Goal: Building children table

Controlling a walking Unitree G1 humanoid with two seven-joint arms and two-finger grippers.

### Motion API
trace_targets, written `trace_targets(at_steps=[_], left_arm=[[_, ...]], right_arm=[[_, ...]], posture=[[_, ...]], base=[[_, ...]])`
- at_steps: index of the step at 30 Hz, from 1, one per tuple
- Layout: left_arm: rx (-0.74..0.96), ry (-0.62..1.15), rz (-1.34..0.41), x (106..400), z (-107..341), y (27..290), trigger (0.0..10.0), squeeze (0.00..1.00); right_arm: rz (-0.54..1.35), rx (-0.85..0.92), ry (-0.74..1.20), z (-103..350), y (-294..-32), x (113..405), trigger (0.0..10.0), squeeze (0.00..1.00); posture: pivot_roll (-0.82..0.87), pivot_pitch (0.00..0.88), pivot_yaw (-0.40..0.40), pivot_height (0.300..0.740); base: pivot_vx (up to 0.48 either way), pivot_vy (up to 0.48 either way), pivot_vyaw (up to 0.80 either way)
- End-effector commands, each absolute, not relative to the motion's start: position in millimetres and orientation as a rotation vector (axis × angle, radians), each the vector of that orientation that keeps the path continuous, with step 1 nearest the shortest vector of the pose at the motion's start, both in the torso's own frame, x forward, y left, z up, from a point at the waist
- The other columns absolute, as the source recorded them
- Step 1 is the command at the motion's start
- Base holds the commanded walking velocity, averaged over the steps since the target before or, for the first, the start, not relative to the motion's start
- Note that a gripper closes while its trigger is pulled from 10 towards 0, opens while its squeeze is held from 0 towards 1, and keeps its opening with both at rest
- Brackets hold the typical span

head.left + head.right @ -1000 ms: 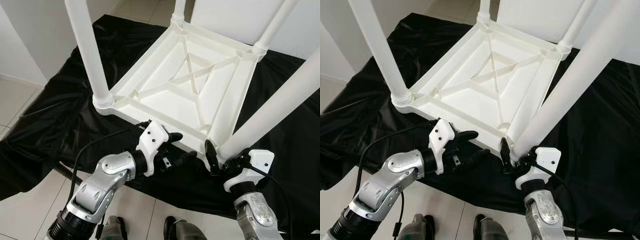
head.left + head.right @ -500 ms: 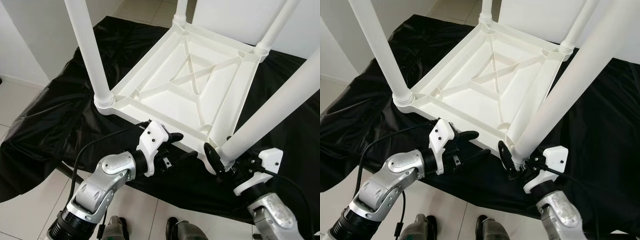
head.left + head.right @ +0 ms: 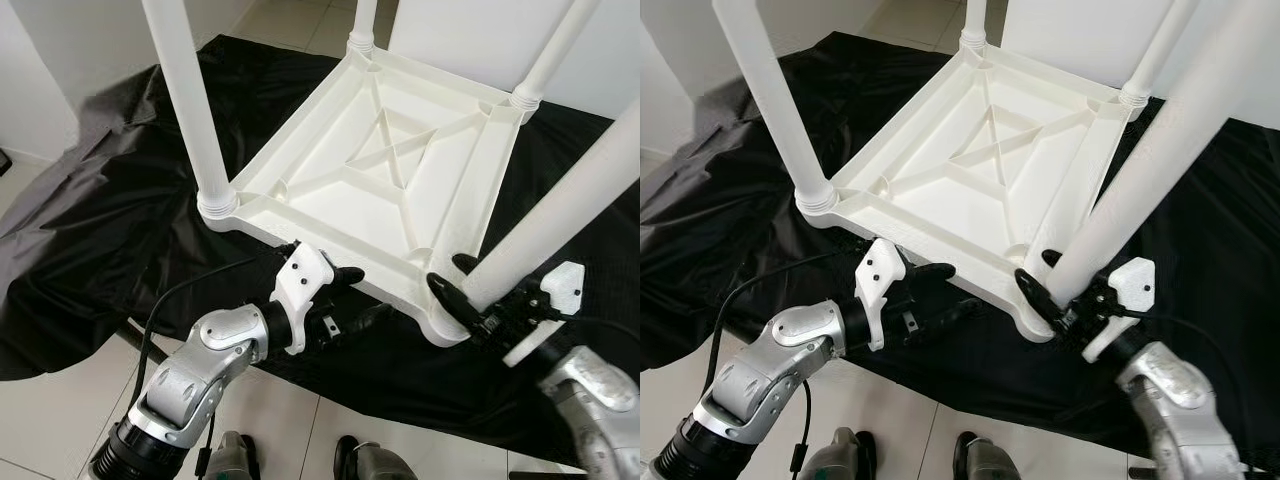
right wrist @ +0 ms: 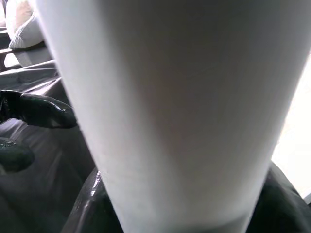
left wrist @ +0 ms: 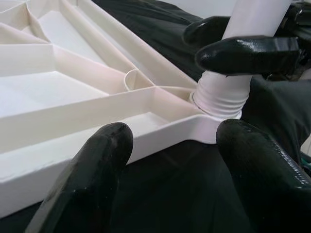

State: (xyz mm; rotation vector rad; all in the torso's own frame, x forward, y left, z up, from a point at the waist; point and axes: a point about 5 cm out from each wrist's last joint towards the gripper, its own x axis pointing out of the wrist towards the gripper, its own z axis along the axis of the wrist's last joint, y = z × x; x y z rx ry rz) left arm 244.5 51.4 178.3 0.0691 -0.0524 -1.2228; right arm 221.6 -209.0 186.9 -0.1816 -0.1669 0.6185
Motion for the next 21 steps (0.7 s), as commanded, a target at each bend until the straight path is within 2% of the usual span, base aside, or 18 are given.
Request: trace_targets(at_steps=[1,5,10,13,21], left_arm=[[0.060,-0.046,-1.264,239.5,178.0,49.7,10.0,0.00],[0.060,-0.048,-1.266,239.8,178.1,48.8,10.0,0.00],[0.054,-0.050,-1.267,240.1,179.1,47.2,10.0,0.00],[0.054,-0.051,-1.268,240.1,179.2,47.0,10.0,0.00],[0.047,-0.050,-1.270,240.4,178.7,45.7,10.0,0.00]], right_arm=[[0.622,-0.185,-0.108,180.2,-216.4,221.0,0.0,0.00],[0.607,-0.177,-0.108,180.6,-218.4,222.1,0.0,0.00],[0.437,-0.121,-0.106,178.0,-216.6,222.3,0.0,0.00],[0.402,-0.099,-0.104,176.8,-214.2,221.4,0.0,0.00],[0.134,0.006,-0.124,167.4,-192.0,214.8,0.0,0.00]], posture=[[0.02,0.204,-0.027,0.740],[0.01,0.206,-0.029,0.740],[0.01,0.209,-0.036,0.740],[0.01,0.210,-0.035,0.740],[-0.01,0.213,-0.038,0.740]], base=[[0.000,0.000,0.00],[0.000,0.000,0.00],[0.000,0.000,0.00],[0.000,0.000,0.00],[0.000,0.000,0.00]])
